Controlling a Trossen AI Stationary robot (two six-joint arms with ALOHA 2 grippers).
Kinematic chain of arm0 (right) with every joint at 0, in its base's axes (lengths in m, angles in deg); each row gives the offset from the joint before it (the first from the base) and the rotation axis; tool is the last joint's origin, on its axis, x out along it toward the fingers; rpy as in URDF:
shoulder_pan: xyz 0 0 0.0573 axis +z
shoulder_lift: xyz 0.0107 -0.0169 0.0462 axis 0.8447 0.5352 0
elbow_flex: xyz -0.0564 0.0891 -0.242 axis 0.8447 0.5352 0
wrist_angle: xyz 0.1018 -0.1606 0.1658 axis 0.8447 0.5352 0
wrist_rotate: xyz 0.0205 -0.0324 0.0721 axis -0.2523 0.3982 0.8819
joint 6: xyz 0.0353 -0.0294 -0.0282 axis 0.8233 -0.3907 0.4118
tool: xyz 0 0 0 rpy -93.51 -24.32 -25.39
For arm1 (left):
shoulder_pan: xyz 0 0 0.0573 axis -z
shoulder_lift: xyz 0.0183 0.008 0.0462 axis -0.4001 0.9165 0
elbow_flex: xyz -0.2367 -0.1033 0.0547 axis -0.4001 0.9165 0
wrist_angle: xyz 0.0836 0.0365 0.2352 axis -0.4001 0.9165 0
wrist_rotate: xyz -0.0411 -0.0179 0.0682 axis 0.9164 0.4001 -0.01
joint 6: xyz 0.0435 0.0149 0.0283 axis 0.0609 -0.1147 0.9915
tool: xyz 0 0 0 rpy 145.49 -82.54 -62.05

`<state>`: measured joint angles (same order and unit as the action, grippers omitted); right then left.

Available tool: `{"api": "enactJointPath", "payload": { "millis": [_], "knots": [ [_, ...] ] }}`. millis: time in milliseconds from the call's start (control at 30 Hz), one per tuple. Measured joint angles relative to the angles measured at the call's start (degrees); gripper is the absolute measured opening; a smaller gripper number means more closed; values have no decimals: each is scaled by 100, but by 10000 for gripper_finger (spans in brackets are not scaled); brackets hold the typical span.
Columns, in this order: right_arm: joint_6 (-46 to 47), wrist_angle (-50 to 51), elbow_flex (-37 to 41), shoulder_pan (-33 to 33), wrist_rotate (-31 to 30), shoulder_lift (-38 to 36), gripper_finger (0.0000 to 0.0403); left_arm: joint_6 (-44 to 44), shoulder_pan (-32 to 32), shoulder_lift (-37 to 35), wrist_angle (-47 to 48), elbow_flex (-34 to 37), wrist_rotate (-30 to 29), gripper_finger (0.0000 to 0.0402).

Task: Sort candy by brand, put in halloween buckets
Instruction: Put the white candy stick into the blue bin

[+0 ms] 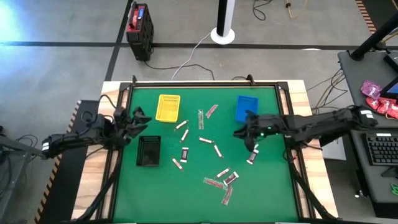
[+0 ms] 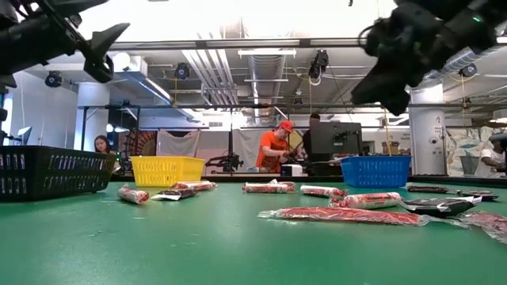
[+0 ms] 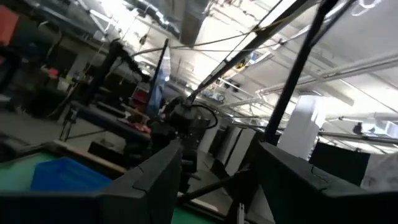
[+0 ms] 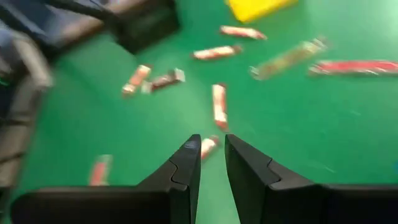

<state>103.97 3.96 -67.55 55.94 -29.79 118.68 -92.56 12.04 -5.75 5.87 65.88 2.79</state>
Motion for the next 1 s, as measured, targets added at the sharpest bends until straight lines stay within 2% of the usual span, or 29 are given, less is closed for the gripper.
{"api": "enactJointPath", "payload": {
  "millis": [133,300,533,633,767,833,1000],
  "knots": [
    [-164,907,-639,66,-80,638,66,58,149,423,0,-213,-264,189],
    [-484,850,-1016,199,-79,1075,66,430,403,1262,-39,-796,-267,189],
    [-887,809,-1155,259,-83,1472,66,838,501,2519,243,-1530,-343,189],
    [-1065,831,-1153,259,-83,1611,66,821,500,2921,1085,-1911,-344,189],
    [-1244,850,-1152,259,-83,1750,66,801,500,3371,3158,-2749,-528,189],
    [-1243,848,-1150,259,-83,1802,66,888,503,3585,3880,-3113,-733,189],
    [-1163,850,-1148,256,-83,1805,66,1397,506,3958,4136,-3508,-877,189]
  ]
}}
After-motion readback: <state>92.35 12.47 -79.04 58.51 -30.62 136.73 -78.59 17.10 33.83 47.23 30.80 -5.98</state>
